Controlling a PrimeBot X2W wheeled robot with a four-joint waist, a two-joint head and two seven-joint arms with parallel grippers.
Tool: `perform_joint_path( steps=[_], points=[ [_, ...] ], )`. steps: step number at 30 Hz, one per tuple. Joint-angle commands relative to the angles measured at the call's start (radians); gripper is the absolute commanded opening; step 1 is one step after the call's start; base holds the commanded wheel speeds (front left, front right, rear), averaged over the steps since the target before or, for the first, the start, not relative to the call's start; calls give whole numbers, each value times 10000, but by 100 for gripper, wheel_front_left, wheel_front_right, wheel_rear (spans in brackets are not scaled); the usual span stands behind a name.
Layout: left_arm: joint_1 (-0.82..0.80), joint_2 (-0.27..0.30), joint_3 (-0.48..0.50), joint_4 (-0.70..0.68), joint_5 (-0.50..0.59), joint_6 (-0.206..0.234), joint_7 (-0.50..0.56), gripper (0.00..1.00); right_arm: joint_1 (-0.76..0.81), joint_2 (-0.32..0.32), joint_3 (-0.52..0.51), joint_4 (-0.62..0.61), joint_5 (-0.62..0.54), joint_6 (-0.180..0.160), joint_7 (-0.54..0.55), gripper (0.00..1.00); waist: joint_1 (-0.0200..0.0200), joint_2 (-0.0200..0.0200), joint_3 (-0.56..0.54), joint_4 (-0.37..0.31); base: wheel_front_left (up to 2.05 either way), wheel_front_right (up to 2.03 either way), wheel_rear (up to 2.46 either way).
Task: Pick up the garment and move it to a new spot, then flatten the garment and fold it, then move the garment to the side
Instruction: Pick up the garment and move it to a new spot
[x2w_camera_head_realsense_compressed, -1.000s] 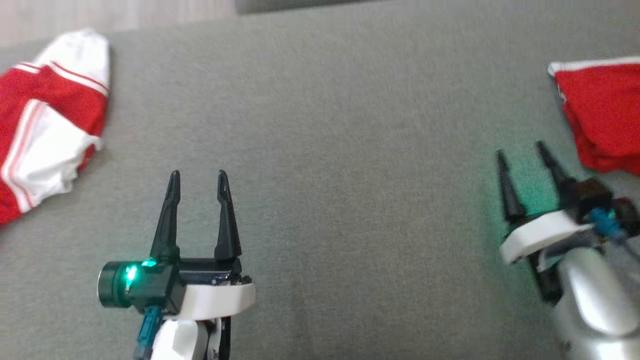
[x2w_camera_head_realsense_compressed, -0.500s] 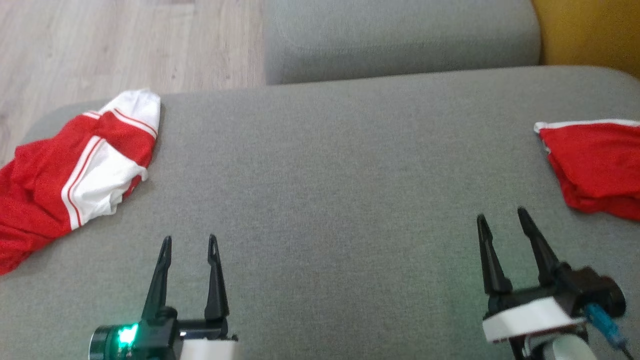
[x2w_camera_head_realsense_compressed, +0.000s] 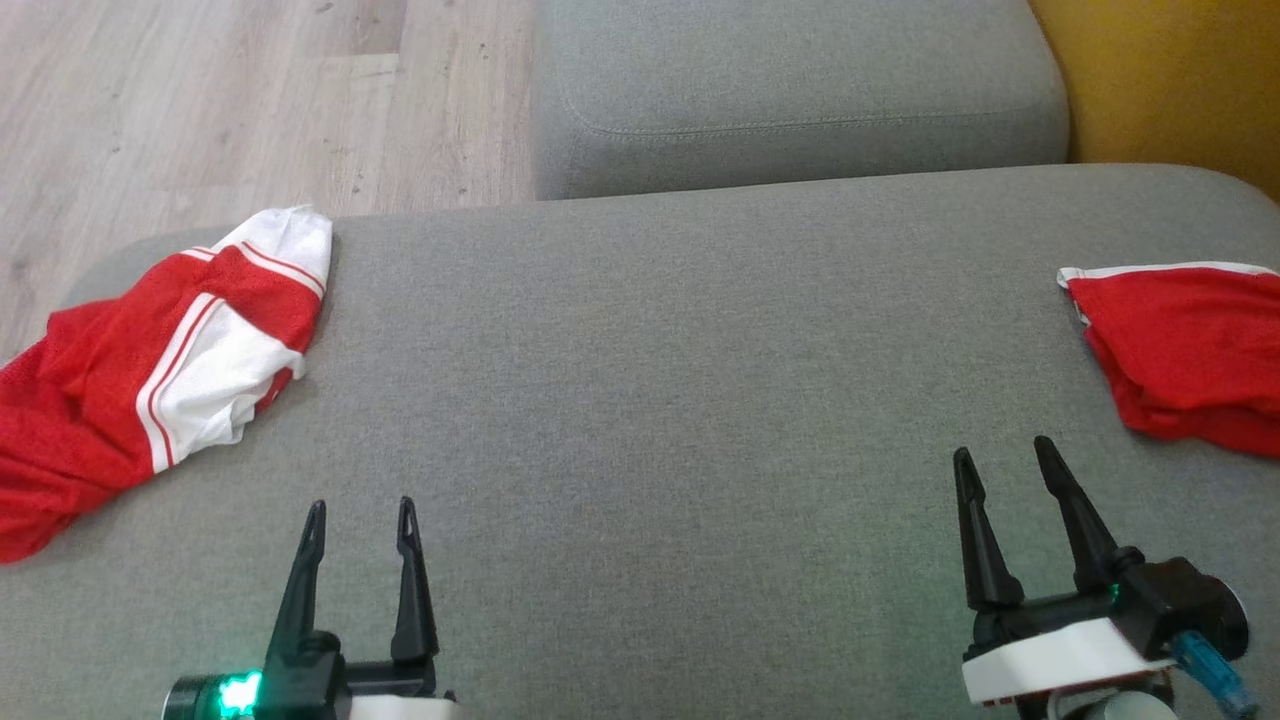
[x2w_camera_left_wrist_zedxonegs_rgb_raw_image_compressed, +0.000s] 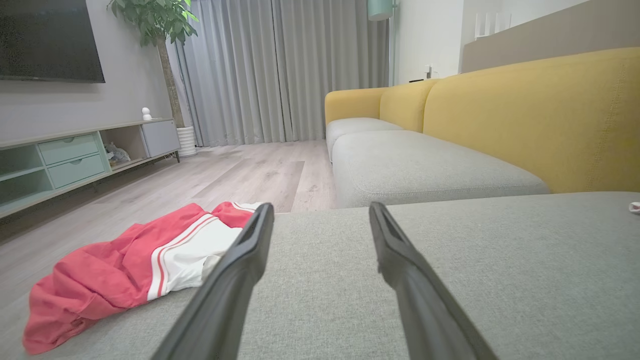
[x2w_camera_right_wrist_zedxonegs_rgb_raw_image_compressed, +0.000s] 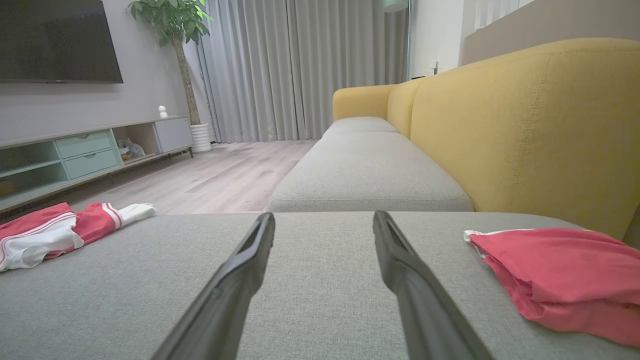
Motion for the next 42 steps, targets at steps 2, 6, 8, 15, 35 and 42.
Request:
perform_joint_path(
  steps=[2,6,8,15,35,42],
  points=[
    [-333,-21,394,-242,100,-70,-49,100,-371,-28,277,-305,97,65,-106,100,1,-1,21,-23,0,0,0],
    [-371,-22,425,-207,106,-36,-49,100,-380,-22,235,-315,130,65,-106,100,1,-1,55,33,0,0,0],
    [-434,-23,413,-209,87,8,-49,100,-354,-20,192,-331,128,65,-106,100,1,-1,94,164,0,0,0],
    [-516,-24,390,-226,-33,229,-49,100,-238,-18,139,-380,207,65,-106,100,1,-1,174,1292,0,0,0],
    [-501,-25,1084,-837,-278,479,-49,100,-175,-141,94,-493,7,65,-107,100,1,-1,715,4126,0,0,0],
    [-2480,440,1848,-965,77,-43,-49,100,-432,-998,352,-813,-116,65,-107,100,1,-1,2173,3960,0,0,0]
  ],
)
